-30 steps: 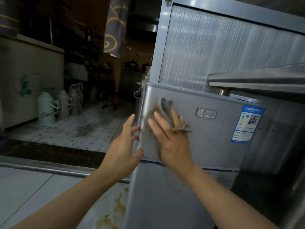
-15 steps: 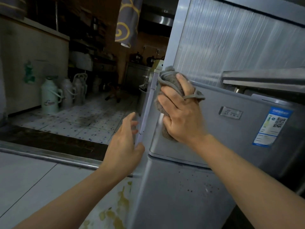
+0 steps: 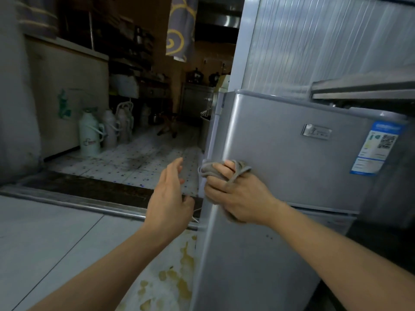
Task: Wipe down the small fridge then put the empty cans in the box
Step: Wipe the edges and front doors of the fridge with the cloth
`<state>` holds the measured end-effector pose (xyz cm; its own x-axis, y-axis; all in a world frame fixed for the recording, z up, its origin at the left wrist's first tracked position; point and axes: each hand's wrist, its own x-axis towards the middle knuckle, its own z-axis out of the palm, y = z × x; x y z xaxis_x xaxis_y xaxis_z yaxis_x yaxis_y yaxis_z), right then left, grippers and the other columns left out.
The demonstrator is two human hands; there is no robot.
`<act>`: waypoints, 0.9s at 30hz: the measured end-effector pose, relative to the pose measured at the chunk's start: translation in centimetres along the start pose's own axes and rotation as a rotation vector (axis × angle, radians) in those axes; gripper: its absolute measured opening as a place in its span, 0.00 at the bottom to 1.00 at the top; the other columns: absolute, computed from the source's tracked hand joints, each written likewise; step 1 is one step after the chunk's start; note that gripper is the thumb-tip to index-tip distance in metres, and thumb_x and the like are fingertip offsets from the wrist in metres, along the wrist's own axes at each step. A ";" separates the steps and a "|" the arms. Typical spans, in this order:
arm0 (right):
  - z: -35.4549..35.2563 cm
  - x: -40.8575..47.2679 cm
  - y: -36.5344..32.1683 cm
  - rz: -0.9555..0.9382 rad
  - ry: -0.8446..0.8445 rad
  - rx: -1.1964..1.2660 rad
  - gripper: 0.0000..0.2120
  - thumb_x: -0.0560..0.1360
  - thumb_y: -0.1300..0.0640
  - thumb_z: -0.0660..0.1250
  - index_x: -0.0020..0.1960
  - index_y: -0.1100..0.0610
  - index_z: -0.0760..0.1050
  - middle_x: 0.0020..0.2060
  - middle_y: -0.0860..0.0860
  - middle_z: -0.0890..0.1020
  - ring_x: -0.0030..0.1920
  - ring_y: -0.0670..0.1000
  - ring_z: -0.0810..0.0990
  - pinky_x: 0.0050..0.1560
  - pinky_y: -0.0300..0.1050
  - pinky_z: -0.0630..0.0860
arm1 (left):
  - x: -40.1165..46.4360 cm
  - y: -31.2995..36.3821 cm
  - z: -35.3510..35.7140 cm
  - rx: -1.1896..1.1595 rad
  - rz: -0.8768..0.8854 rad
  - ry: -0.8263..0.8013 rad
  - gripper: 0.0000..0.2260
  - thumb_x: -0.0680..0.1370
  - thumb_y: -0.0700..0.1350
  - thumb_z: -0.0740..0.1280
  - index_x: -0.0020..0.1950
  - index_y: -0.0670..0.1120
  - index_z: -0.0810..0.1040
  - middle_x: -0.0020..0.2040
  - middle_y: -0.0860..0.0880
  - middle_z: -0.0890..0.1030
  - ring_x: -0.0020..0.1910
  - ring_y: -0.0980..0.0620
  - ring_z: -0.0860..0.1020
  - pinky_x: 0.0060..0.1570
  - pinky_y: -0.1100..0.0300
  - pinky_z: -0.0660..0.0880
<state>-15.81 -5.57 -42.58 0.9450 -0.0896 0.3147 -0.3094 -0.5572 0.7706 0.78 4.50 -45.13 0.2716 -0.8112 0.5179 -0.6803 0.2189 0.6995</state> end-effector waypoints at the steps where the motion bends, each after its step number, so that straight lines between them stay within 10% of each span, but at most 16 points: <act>1: -0.3 -0.6 1.2 0.006 0.024 -0.044 0.14 0.72 0.58 0.60 0.57 0.54 0.76 0.57 0.53 0.79 0.64 0.62 0.72 0.66 0.58 0.61 | 0.0 0.6 0.1 0.001 0.004 -0.017 0.35 0.74 0.35 0.65 0.75 0.51 0.52 0.72 0.52 0.64 0.67 0.55 0.69 0.55 0.65 0.68; 11: 0.6 -6.2 1.8 0.572 0.216 -0.066 0.29 0.76 0.50 0.58 0.74 0.51 0.55 0.74 0.51 0.56 0.75 0.62 0.51 0.74 0.60 0.48 | 0.6 3.8 5.3 0.029 0.025 -0.114 0.38 0.74 0.37 0.65 0.76 0.52 0.47 0.74 0.49 0.62 0.65 0.47 0.71 0.55 0.55 0.72; 18: 1.9 -11.0 -0.2 0.406 0.130 -0.014 0.29 0.73 0.55 0.57 0.73 0.50 0.58 0.73 0.47 0.59 0.74 0.58 0.56 0.71 0.56 0.57 | -0.3 5.2 7.5 0.120 -0.007 -0.080 0.42 0.75 0.40 0.65 0.77 0.49 0.38 0.76 0.48 0.55 0.72 0.47 0.62 0.61 0.54 0.69; 27: 1.5 -12.5 0.6 1.001 0.232 0.013 0.34 0.75 0.49 0.59 0.75 0.58 0.51 0.74 0.55 0.53 0.73 0.64 0.53 0.71 0.63 0.55 | -0.5 5.9 9.4 0.087 -0.063 0.074 0.40 0.75 0.40 0.66 0.77 0.48 0.43 0.74 0.47 0.57 0.72 0.46 0.58 0.64 0.51 0.66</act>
<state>-27.63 -6.01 -46.83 0.2097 -0.3573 0.9101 -0.9419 -0.3237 0.0900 -9.79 1.09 -45.93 0.3627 -0.7790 0.5115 -0.7158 0.1186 0.6882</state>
